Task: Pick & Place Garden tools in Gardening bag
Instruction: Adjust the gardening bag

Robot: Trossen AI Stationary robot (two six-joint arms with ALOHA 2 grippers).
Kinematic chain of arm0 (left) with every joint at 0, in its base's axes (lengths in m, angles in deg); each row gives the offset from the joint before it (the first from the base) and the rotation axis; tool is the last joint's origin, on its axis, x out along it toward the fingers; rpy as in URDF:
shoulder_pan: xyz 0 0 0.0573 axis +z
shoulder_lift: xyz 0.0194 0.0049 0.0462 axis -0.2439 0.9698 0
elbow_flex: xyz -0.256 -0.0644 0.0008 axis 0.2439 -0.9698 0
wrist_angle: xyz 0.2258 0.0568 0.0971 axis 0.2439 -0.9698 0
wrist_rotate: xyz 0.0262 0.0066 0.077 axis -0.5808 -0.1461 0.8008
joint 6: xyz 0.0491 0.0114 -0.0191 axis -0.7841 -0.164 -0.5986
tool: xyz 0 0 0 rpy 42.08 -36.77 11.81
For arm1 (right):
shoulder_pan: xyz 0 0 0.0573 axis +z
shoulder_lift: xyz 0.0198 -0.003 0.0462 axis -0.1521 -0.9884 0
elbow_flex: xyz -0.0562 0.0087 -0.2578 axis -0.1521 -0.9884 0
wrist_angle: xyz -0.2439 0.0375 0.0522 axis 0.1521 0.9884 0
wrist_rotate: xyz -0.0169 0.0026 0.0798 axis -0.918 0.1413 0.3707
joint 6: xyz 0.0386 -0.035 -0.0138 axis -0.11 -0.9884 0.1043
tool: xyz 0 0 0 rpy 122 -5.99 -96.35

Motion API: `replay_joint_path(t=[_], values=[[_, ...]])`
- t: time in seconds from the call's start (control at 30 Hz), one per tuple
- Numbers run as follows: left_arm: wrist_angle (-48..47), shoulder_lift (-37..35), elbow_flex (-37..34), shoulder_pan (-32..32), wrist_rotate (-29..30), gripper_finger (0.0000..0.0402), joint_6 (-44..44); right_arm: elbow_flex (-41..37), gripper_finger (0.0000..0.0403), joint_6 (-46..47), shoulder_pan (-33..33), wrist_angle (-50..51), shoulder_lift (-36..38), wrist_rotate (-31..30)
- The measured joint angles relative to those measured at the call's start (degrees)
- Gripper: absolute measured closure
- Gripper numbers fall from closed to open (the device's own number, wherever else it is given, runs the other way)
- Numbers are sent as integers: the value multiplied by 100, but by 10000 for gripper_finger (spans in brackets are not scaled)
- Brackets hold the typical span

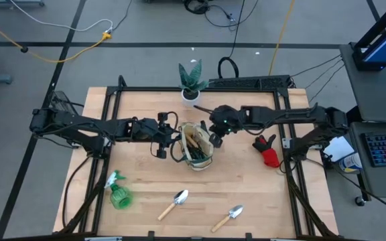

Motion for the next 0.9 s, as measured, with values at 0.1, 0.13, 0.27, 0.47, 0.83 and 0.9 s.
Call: replay_joint_path(t=[0.1,0.13,0.27,0.47,0.83,0.9], values=[[-11,0,0,0,0,270,36,0,341,132,-67,91,-68,172],[-11,0,0,0,0,270,37,0,328,190,-69,54,-116,275],[-11,0,0,0,-1,270,52,-8,275,319,-12,-109,-195,438],[-11,0,0,2,-1,270,53,-267,244,465,3,-373,-245,426],[-9,0,0,2,-2,270,50,-878,324,422,-19,-1651,-240,1036],[-9,0,0,2,0,270,50,-981,348,422,-15,-1895,-240,1036]])
